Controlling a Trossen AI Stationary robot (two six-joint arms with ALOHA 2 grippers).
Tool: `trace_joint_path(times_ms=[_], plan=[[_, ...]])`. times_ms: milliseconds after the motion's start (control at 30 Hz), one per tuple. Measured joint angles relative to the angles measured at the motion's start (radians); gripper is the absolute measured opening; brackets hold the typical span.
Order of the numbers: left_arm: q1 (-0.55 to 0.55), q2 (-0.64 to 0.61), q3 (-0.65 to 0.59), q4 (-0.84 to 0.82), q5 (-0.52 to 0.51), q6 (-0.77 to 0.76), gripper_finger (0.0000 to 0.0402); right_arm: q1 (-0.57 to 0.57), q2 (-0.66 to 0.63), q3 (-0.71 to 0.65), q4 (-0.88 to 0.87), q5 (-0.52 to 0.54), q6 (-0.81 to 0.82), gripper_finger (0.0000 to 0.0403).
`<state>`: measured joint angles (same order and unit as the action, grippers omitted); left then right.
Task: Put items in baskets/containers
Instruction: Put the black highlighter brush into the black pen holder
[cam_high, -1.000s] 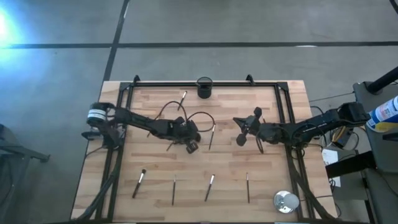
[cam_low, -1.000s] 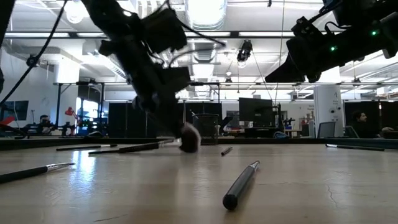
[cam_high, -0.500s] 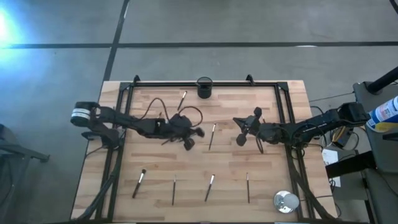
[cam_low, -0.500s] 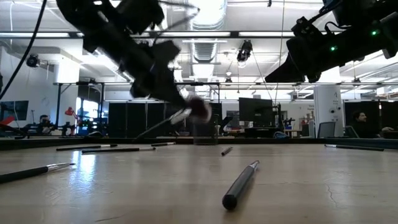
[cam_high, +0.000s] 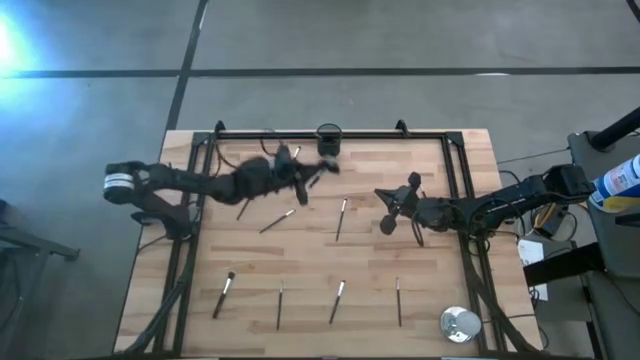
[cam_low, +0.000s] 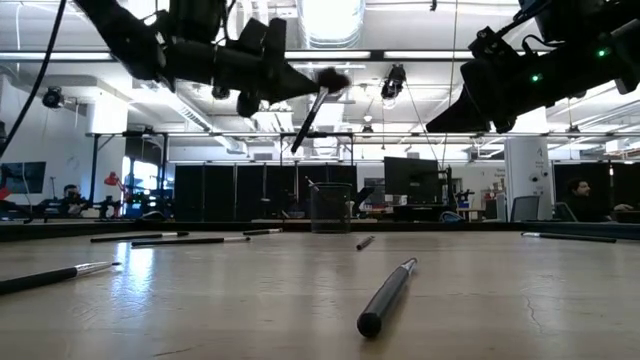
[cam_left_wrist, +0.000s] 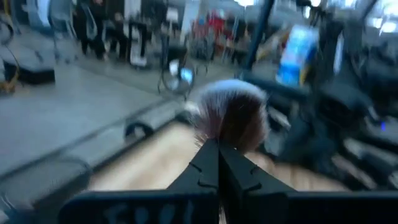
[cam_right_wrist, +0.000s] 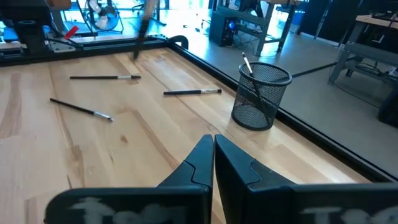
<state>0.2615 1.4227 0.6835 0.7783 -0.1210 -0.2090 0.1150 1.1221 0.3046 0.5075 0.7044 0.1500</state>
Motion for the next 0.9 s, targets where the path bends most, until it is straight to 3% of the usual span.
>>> trace_joint_path(times_ms=[167, 333, 667, 900], plan=[[0.188, 0.034, 0.019, 0.12, 0.162, 0.004, 0.0, 0.0, 0.0, 0.0, 0.0, 0.002, 0.0, 0.0008], [0.299, 0.163, 0.105, 0.222, 0.292, 0.007, 0.0, -0.001, 0.0, 0.0, 0.005, 0.003, -0.004, 0.0008], [0.377, 0.521, 0.345, 0.332, 0.371, 0.032, 0.0, -0.002, 0.0, 0.0, 0.005, 0.003, -0.005, 0.0008], [0.425, 0.656, 0.431, 0.377, 0.419, -0.005, 0.0, -0.002, 0.0, 0.0, 0.005, 0.003, -0.019, 0.0008]])
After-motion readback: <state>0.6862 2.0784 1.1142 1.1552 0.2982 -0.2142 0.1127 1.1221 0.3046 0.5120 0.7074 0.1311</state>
